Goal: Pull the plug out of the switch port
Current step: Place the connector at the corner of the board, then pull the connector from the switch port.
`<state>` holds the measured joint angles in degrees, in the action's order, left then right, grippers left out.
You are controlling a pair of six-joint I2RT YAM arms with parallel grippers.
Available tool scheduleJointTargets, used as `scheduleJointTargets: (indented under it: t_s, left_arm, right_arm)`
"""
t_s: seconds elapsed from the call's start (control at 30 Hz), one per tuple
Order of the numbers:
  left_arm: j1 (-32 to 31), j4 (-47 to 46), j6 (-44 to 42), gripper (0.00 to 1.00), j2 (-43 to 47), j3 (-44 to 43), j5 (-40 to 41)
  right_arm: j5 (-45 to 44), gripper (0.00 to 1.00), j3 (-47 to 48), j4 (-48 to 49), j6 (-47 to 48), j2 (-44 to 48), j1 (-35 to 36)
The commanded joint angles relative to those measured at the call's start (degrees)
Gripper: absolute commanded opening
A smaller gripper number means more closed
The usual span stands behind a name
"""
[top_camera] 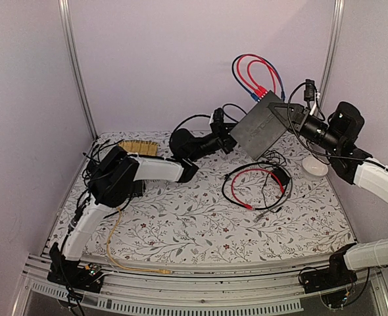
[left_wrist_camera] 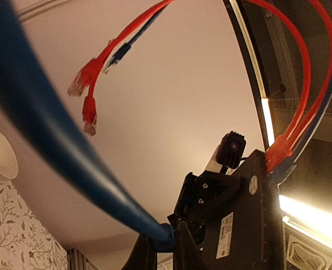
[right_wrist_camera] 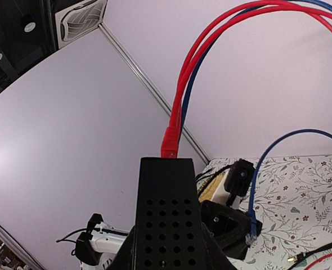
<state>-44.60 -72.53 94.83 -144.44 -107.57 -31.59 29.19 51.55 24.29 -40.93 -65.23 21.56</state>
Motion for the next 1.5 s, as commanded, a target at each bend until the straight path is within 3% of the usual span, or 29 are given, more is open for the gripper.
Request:
scheduleJointTargets:
  t_s: [0.0,0.13,0.27,0.33,0.43,0.57,0.73,0.97,1.13,1.3,1.47]
  left_arm:
    - [-2.7,0.3,6.2,0.01,-6.5,-9.1,-4.0]
    - [-4.1,0.4,10.0,0.04,-12.2,-15.1,-4.7]
    - [-4.3,1.0,10.0,0.13,-14.2,-14.4,-5.2]
    - [-4.3,0.9,10.7,0.23,-14.9,-13.0,-5.1]
    - [-4.3,1.0,11.8,0.47,-15.0,-10.7,-5.5]
    - [-4.2,6.2,9.3,0.64,-11.2,-4.4,-6.9]
    - [-3.9,17.9,2.0,0.69,-3.8,6.7,-7.4]
    - [-5.1,25.7,-4.9,0.75,4.5,17.7,-5.5]
    - [-5.7,20.9,-3.8,0.84,9.5,24.4,-2.6]
    - [-5.7,18.8,-5.2,0.85,15.9,31.9,-0.7]
    - [-6.1,15.0,-6.6,0.84,23.7,44.6,2.0]
  right_arm:
    - [0.7,0.01,4.9,4.7,1.1,1.2,-0.4]
    - [1.2,0.01,5.1,4.1,1.0,1.1,-0.4]
    - [1.5,0.01,5.0,2.9,0.9,1.2,-0.4]
    - [1.7,0.01,4.9,2.5,0.9,1.1,-0.4]
    - [1.9,0.01,4.5,2.4,0.7,1.0,-0.3]
    - [1.8,0.01,4.3,2.6,0.3,0.6,-0.3]
    - [1.9,0.01,4.3,2.6,0.3,0.0,-0.3]
    - [2.0,0.01,3.7,3.2,0.0,-1.0,-0.4]
    - [2.1,0.01,3.6,3.5,-0.2,-1.3,-0.4]
    - [2.8,0.01,3.9,3.1,-0.1,-1.1,-0.3]
    - [4.4,0.01,4.6,3.0,-0.2,-2.3,-0.4]
